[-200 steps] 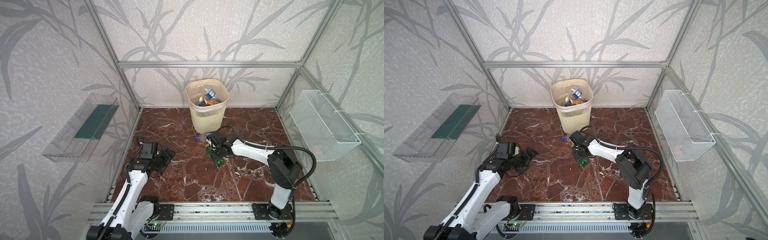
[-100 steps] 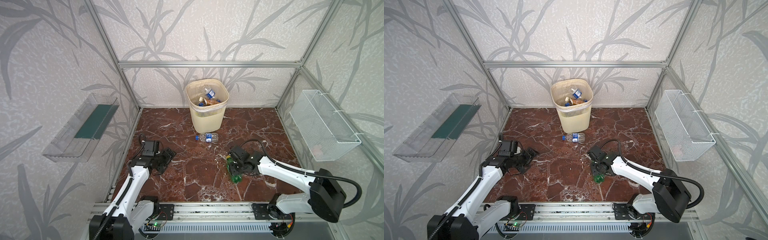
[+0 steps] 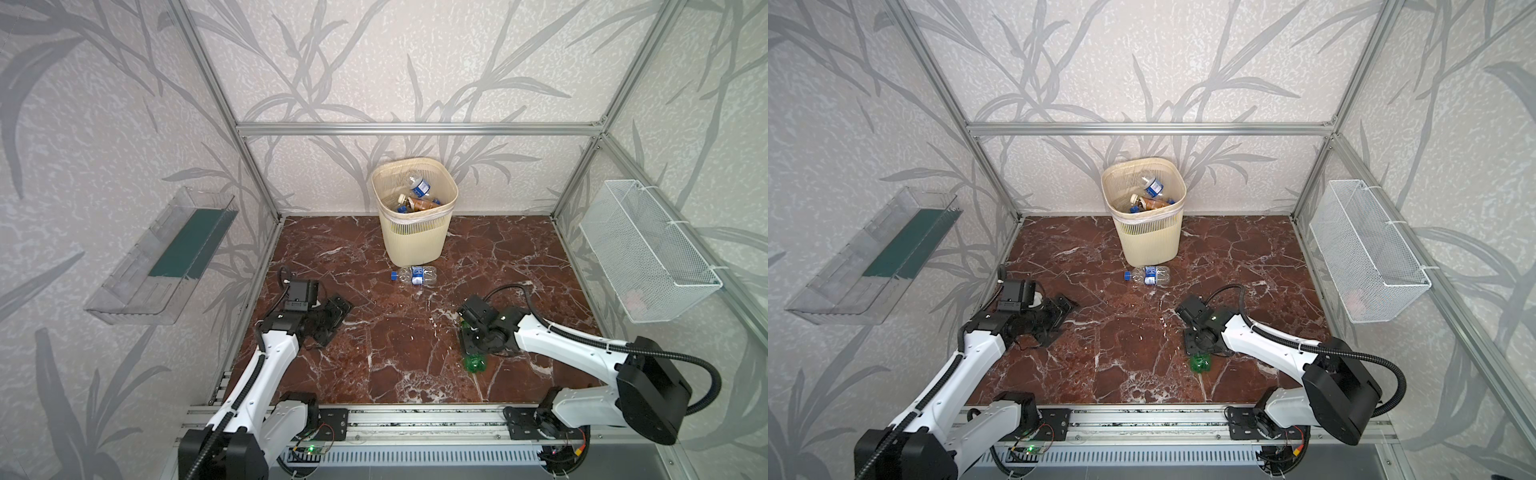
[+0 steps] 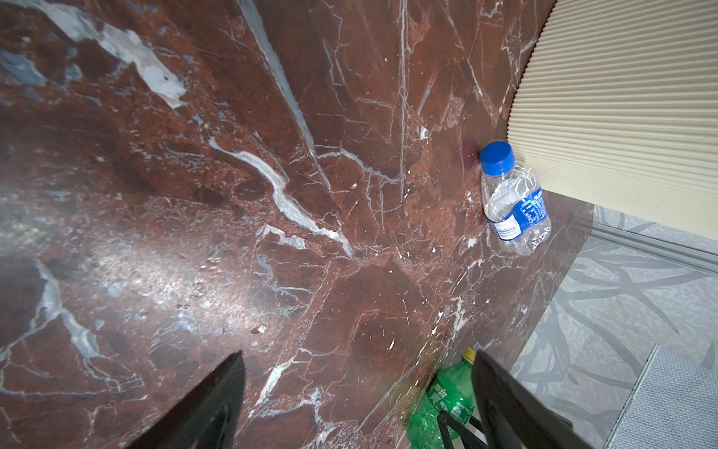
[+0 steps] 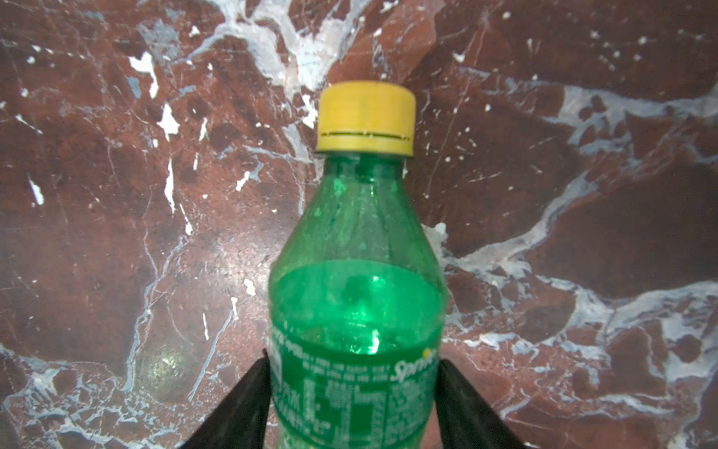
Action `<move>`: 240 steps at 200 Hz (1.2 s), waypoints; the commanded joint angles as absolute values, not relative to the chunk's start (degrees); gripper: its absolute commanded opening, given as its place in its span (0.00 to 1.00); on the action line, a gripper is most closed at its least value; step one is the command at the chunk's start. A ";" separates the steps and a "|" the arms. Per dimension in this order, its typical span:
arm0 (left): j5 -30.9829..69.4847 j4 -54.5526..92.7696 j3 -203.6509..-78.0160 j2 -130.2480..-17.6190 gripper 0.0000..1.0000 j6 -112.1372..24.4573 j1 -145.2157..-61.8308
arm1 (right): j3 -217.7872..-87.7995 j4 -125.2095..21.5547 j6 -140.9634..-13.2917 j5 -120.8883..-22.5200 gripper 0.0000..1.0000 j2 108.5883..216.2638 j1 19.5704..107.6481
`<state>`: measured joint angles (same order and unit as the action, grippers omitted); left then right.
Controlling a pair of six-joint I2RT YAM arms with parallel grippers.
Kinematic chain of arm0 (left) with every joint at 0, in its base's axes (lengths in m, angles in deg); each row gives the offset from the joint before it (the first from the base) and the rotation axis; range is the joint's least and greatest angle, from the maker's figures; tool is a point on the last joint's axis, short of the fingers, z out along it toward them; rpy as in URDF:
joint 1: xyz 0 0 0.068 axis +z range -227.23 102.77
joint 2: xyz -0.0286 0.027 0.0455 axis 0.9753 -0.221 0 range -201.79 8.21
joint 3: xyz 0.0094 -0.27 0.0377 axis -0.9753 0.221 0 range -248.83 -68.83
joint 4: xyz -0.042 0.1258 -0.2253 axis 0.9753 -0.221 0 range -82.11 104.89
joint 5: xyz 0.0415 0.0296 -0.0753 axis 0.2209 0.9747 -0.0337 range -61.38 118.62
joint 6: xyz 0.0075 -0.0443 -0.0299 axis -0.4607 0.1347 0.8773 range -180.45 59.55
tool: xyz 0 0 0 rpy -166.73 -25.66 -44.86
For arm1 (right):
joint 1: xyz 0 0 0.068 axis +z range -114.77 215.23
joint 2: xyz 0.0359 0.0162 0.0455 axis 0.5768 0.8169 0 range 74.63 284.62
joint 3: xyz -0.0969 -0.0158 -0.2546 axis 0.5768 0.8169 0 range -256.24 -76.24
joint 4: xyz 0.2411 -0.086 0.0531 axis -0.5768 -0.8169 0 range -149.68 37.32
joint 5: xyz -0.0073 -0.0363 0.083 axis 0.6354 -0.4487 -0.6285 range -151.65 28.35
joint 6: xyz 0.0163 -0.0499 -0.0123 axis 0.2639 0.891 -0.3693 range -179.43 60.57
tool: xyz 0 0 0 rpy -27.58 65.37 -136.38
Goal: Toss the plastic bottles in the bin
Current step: 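Close the right gripper on the Sprite bottle and drag it nearer the robot, then lift the Sprite bottle over the bin with the right gripper and release it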
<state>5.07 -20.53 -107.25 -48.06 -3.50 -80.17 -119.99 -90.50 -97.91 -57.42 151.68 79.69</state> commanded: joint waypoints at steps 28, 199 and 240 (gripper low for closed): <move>6.52 -21.53 -108.02 -46.19 0.91 -3.90 -79.96 | -119.76 -91.31 -97.88 -57.56 0.67 152.39 79.76; 6.87 -21.67 -107.76 -46.61 0.91 -3.41 -79.96 | -114.97 -83.82 -98.35 -60.43 0.54 145.87 77.90; 6.51 -21.92 -108.36 -47.34 0.91 -3.42 -79.91 | -111.01 -77.63 -101.37 -61.33 0.53 133.34 74.88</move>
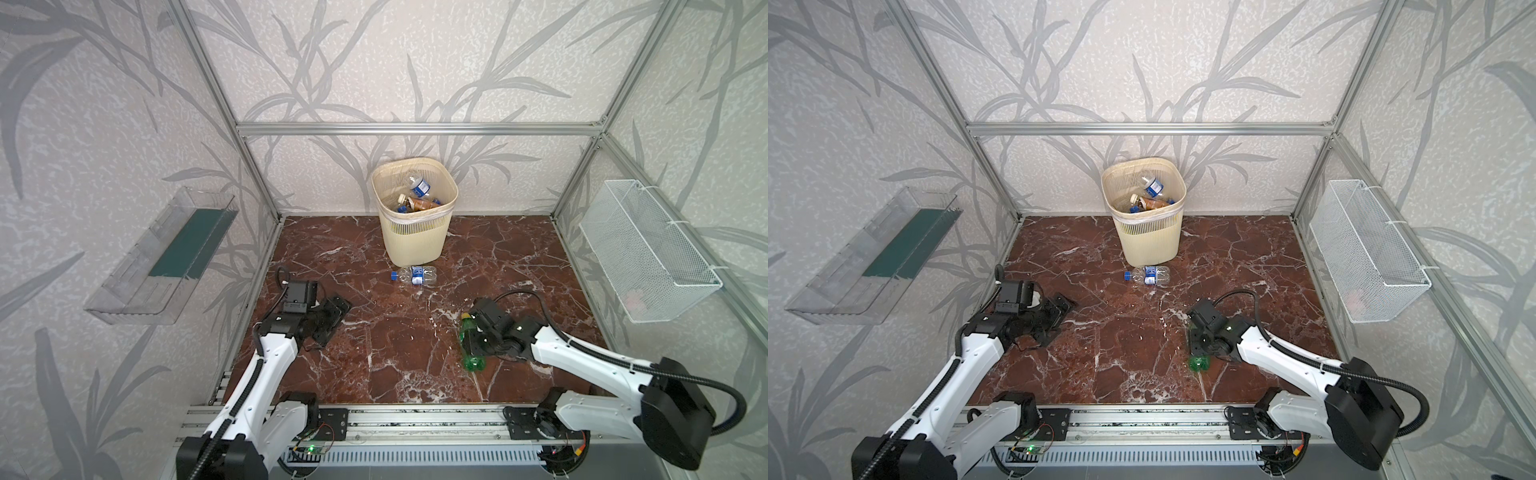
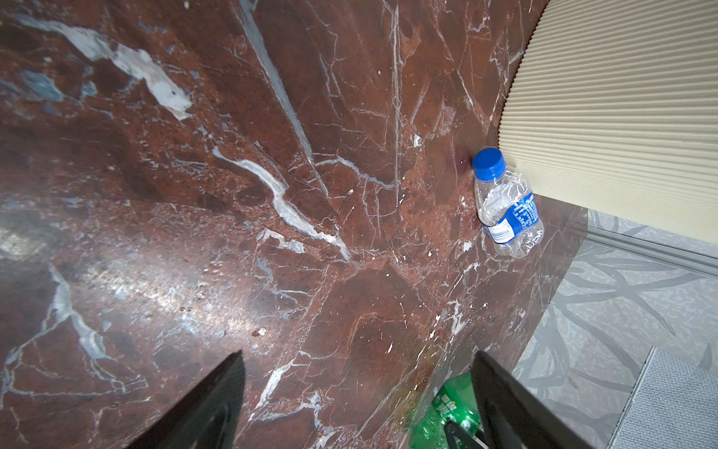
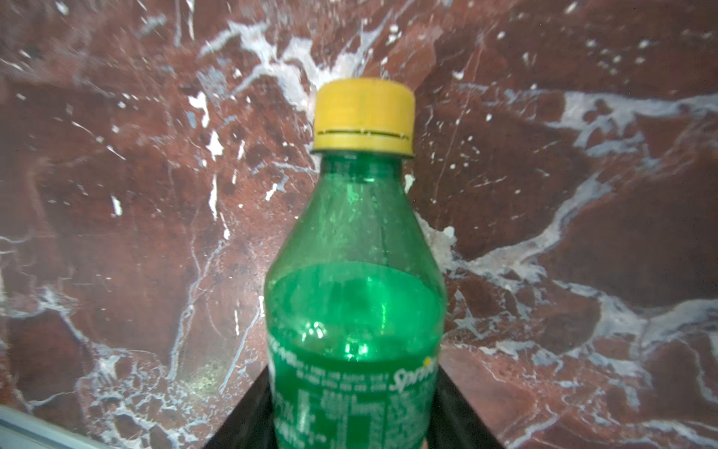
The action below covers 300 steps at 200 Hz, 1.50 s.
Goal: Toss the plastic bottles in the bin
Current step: 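Lift the Sprite bottle over the bin with the right gripper and release it, then lower the right gripper onto the clear blue-labelled water bottle and grasp it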
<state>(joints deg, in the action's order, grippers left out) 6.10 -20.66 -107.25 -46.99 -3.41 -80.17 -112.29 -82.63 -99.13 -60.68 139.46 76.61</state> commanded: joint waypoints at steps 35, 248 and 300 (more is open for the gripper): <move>6.22 -23.03 -109.40 -48.11 0.91 -4.16 -79.89 | -110.63 -73.57 -101.76 -63.29 0.53 125.19 71.20; 7.11 -21.59 -111.59 -47.71 0.91 -3.76 -78.99 | -124.07 -73.59 -101.82 -67.78 0.94 134.95 60.86; 5.29 -21.97 -111.88 -49.35 0.91 -4.42 -78.99 | -116.20 -62.99 -119.81 -68.31 0.90 139.86 64.35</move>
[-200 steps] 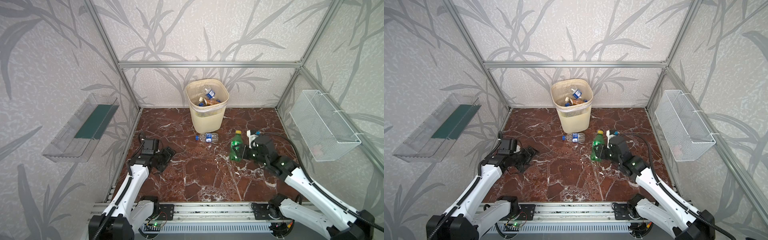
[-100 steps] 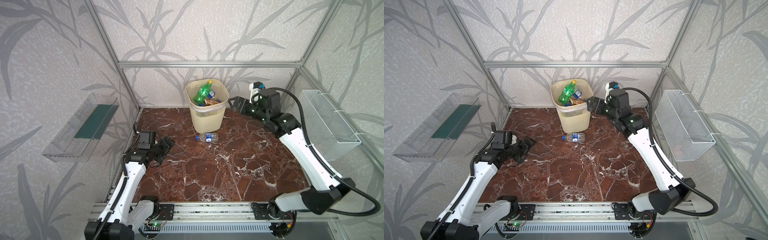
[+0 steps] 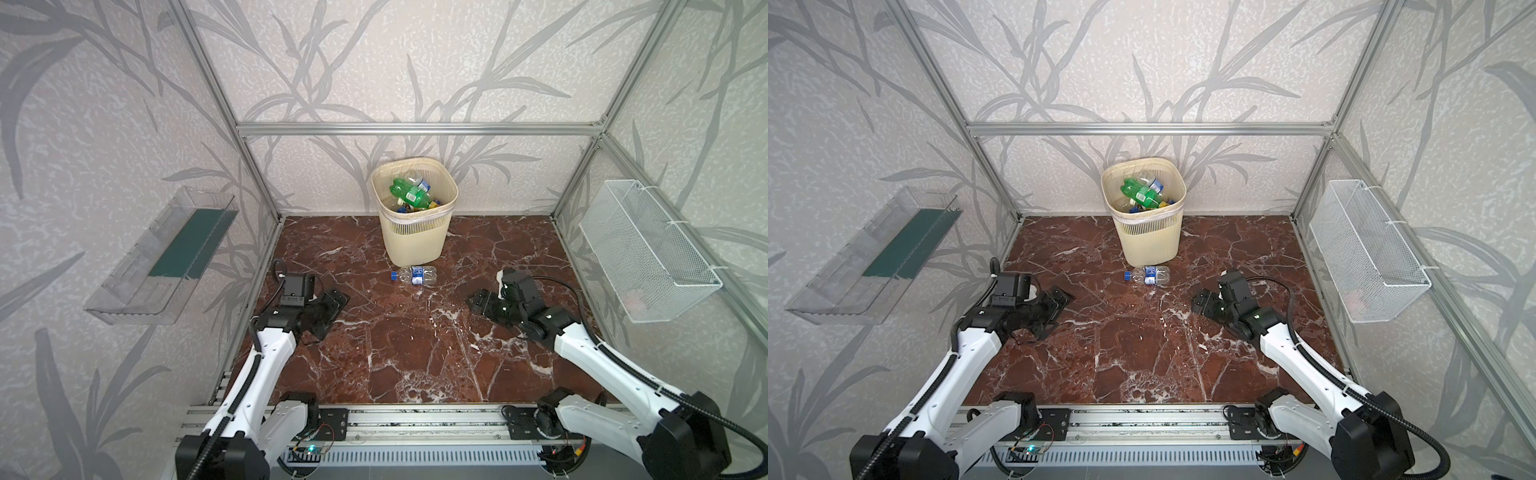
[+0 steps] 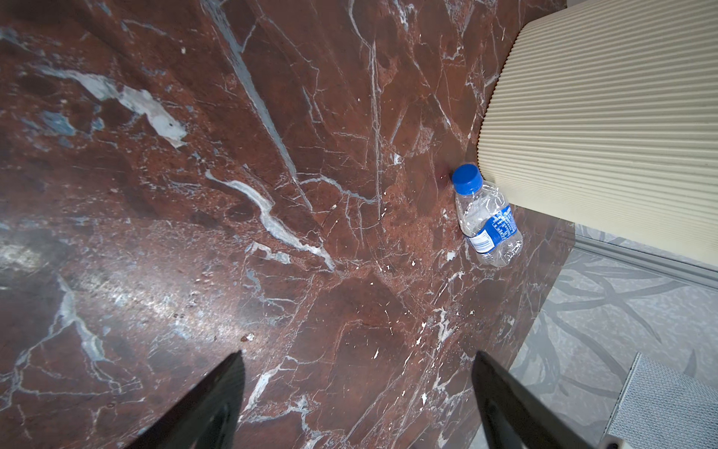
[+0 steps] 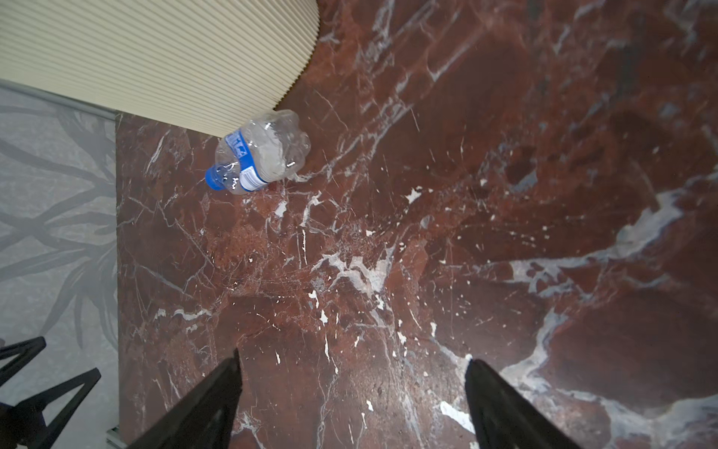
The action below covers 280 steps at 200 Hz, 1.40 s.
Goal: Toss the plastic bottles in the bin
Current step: 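Lower the right gripper onto the clear blue-labelled water bottle and grasp it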
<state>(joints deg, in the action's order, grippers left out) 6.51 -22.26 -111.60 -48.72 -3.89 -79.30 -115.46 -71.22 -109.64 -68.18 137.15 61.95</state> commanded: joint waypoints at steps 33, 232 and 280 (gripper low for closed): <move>5.15 -22.33 -111.14 -48.07 0.91 -4.29 -78.99 | -118.78 -59.98 -126.07 -68.42 0.89 147.37 66.41; 6.12 -23.35 -108.64 -41.98 0.91 -2.44 -78.99 | -134.86 -49.02 -148.90 -62.01 0.87 176.81 71.97; 6.12 -23.52 -108.68 -42.05 0.91 -2.56 -78.98 | -138.93 -48.26 -150.85 -61.70 0.86 181.13 72.11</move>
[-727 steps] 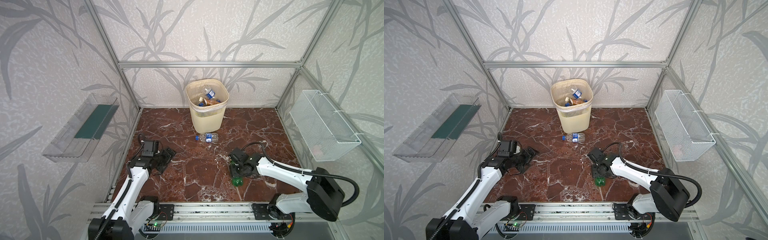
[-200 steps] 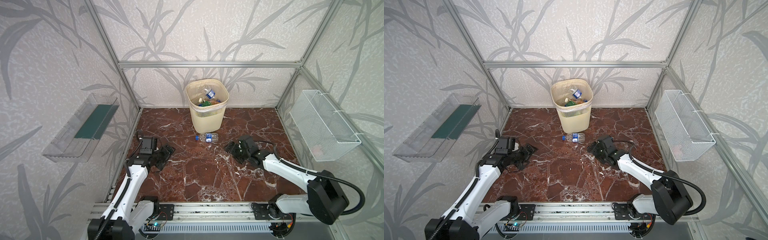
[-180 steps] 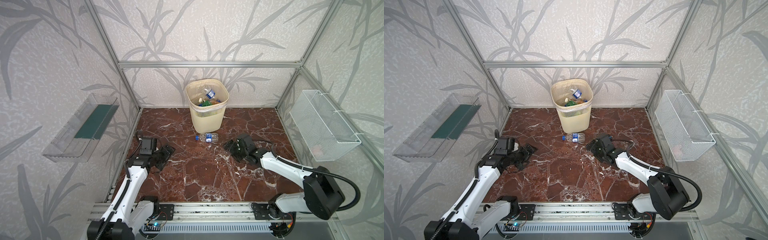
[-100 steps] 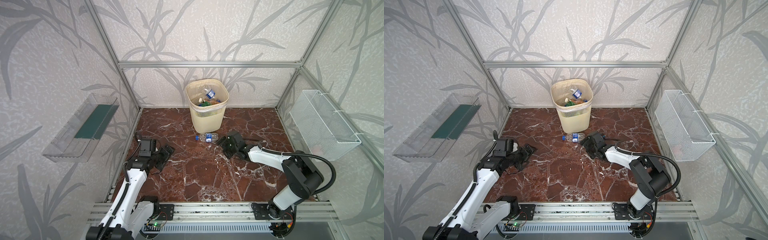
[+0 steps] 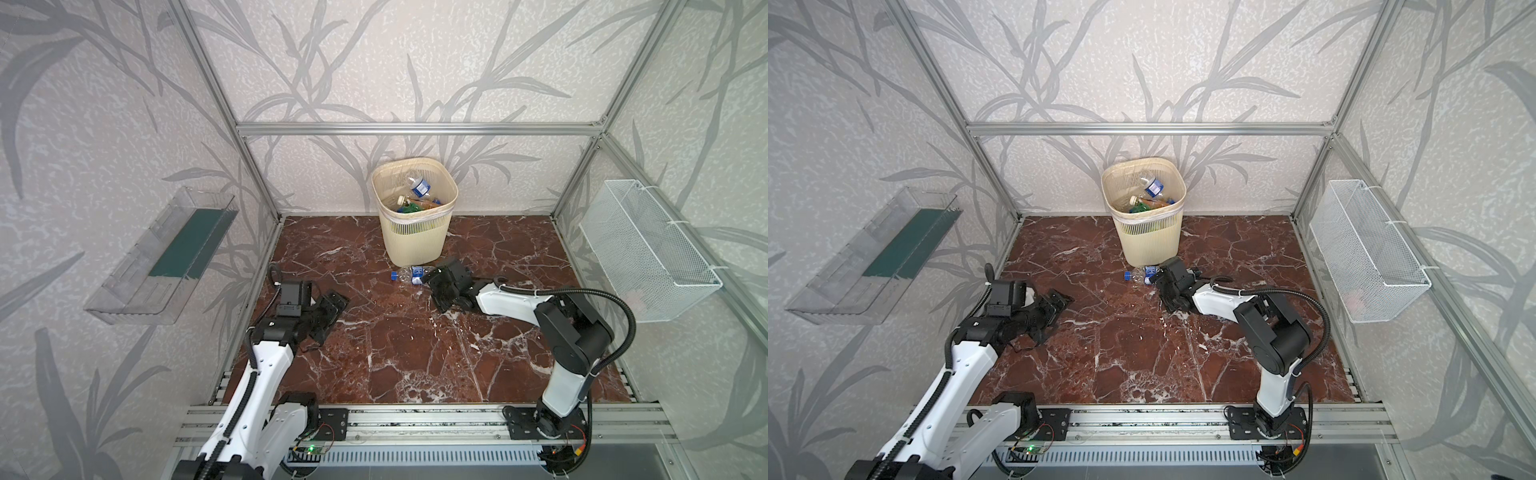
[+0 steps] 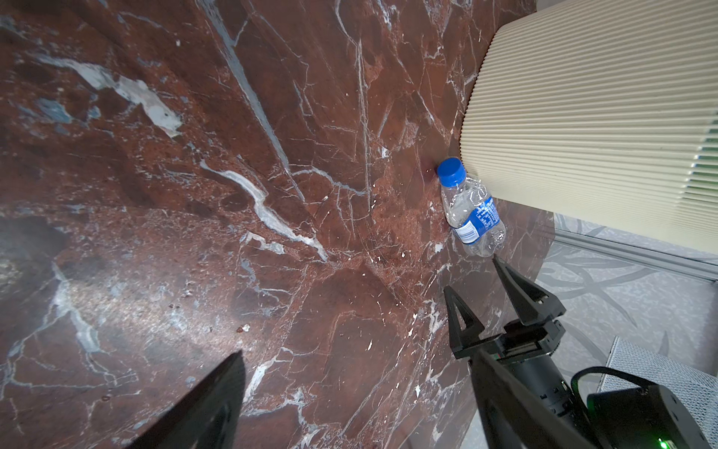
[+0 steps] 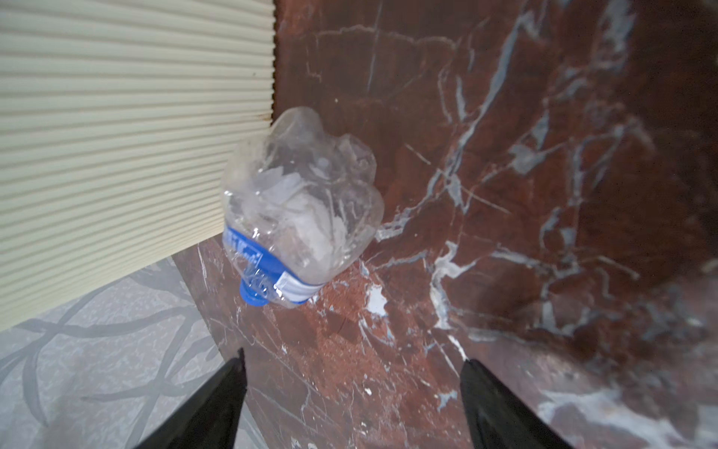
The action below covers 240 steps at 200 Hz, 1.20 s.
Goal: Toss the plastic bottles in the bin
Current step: 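Lower the right gripper onto the clear blue-labelled water bottle and grasp it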
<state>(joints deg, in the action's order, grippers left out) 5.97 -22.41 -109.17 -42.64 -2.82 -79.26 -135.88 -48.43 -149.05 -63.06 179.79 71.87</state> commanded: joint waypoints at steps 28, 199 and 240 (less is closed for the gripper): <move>6.21 -23.77 -108.65 -41.74 0.91 -2.69 -78.97 | -140.75 -48.28 -151.47 -61.41 0.86 182.63 72.15; 7.09 -24.75 -109.30 -40.61 0.91 -2.37 -78.94 | -153.61 -57.56 -153.39 -55.26 0.87 192.42 71.45; 7.31 -25.17 -109.39 -40.45 0.91 -2.53 -78.95 | -155.86 -59.92 -152.93 -54.71 0.86 194.39 71.28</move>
<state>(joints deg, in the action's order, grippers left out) 6.47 -24.07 -109.17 -41.33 -2.80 -79.23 -153.91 -56.56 -153.05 -56.18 192.51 71.65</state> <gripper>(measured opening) 0.909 0.868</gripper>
